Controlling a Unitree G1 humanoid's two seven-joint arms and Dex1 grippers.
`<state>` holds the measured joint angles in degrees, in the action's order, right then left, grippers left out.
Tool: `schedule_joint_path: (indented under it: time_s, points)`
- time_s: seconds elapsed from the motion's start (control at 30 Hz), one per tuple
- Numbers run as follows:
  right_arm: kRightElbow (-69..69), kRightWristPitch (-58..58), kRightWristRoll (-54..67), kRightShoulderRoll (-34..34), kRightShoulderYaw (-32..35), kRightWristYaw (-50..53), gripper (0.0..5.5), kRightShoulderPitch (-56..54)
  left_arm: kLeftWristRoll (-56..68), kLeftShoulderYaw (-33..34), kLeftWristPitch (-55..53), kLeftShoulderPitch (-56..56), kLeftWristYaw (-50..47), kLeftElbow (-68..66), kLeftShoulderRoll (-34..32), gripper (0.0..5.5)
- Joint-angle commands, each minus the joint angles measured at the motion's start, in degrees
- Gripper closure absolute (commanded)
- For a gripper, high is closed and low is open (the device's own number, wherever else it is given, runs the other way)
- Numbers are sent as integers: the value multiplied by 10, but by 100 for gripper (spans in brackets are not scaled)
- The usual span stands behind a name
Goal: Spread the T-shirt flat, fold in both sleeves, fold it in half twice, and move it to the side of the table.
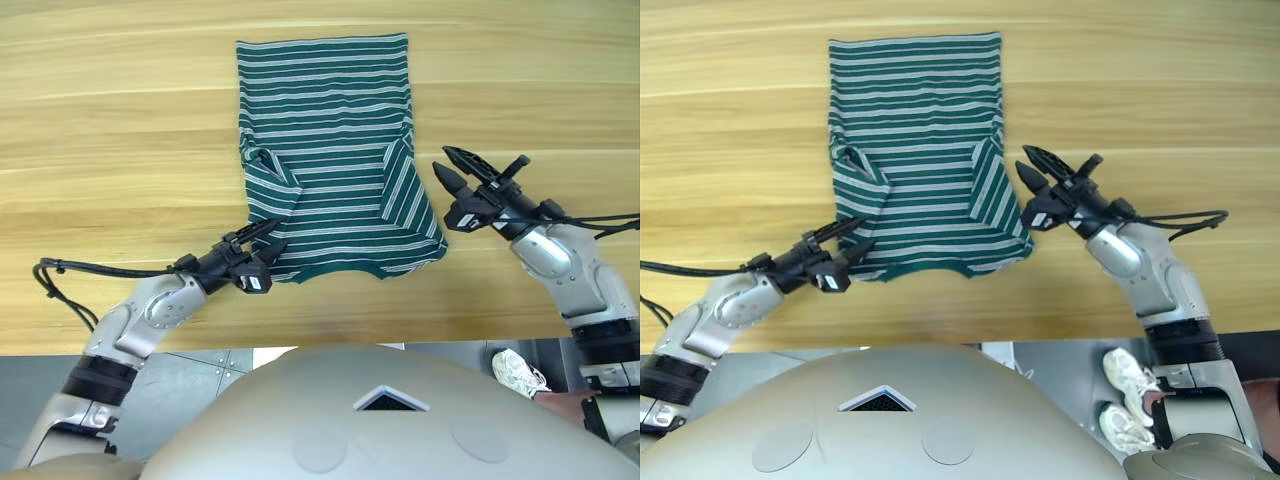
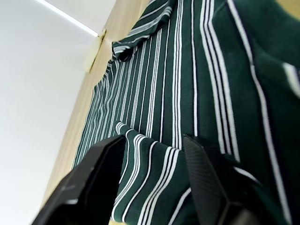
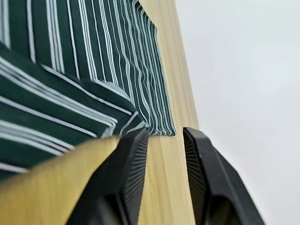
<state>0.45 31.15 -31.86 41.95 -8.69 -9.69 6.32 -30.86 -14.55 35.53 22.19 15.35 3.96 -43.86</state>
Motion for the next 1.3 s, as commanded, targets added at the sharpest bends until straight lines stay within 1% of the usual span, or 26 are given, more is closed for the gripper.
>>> schedule_joint_path:
  time_s: [0.03,0.13,0.23,0.3,0.4,0.47,0.53,0.63,0.67,0.77,0.83,0.93,1.0,1.07,1.13,1.3]
  points:
    - [1,-1,-4,8,8,-6,415,-1,-14,28,-24,71,20,9,-43,317]
    - [-3,-1,-3,5,11,-6,415,-4,-12,59,-15,57,-6,35,-35,317]
    - [-11,9,8,16,30,-2,415,10,29,84,8,25,-39,108,8,317]
    - [-27,28,28,37,56,-8,415,47,56,119,13,20,-57,168,28,317]
    - [-41,58,42,91,91,-38,415,140,86,197,-5,71,-41,224,20,317]
    - [-48,63,48,117,100,-67,415,192,75,263,-15,139,-18,188,-1,317]
    - [-55,61,52,123,98,-86,415,220,58,290,-13,186,4,144,-20,317]
    - [-59,62,50,119,88,-103,371,230,52,281,-11,203,16,110,-16,317]
    - [-61,65,51,122,85,-111,348,236,44,278,-9,207,18,102,-15,317]
    - [-73,74,59,136,57,-157,308,270,20,274,-7,230,38,75,-31,317]
    - [-78,73,60,130,43,-168,274,270,9,263,-3,229,49,56,-39,317]
    - [-81,69,55,112,10,-178,274,234,-2,218,-1,193,76,30,-49,317]
    - [-87,69,56,110,-2,-182,274,230,-15,202,-1,187,84,13,-58,317]
    - [-93,66,54,108,-8,-181,274,234,-19,193,2,187,88,0,-71,317]
    - [-99,61,52,102,-12,-178,274,232,-23,169,10,175,98,-8,-80,317]
    - [-97,59,50,98,-19,-175,274,212,-21,102,18,127,115,-8,-77,317]
